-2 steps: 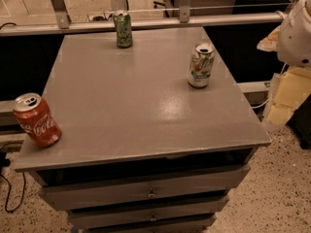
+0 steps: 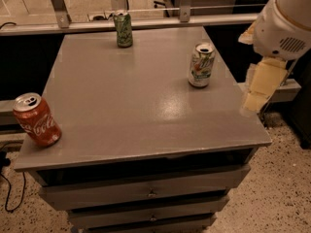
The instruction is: Knock green can over
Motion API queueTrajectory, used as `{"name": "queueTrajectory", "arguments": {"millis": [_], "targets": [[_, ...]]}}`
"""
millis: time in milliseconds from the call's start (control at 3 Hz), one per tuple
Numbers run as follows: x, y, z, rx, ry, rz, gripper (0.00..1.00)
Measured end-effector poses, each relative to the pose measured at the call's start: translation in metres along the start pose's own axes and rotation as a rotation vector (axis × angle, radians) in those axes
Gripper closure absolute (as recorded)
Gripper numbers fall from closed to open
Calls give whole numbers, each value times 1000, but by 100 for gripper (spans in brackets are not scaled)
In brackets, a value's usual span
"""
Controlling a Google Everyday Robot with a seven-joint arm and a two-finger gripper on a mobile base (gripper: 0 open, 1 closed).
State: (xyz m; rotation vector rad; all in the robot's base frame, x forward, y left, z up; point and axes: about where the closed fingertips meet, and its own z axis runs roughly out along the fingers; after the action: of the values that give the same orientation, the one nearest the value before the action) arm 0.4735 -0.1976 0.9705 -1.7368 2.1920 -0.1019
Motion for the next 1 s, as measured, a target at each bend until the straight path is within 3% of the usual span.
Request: {"name": "queueTrajectory", "arguments": {"millis": [667,1000], "targets": [[-77,-83,51,41,-94,-31,0],[-126,-124,68,62,-204,-19,0]]}}
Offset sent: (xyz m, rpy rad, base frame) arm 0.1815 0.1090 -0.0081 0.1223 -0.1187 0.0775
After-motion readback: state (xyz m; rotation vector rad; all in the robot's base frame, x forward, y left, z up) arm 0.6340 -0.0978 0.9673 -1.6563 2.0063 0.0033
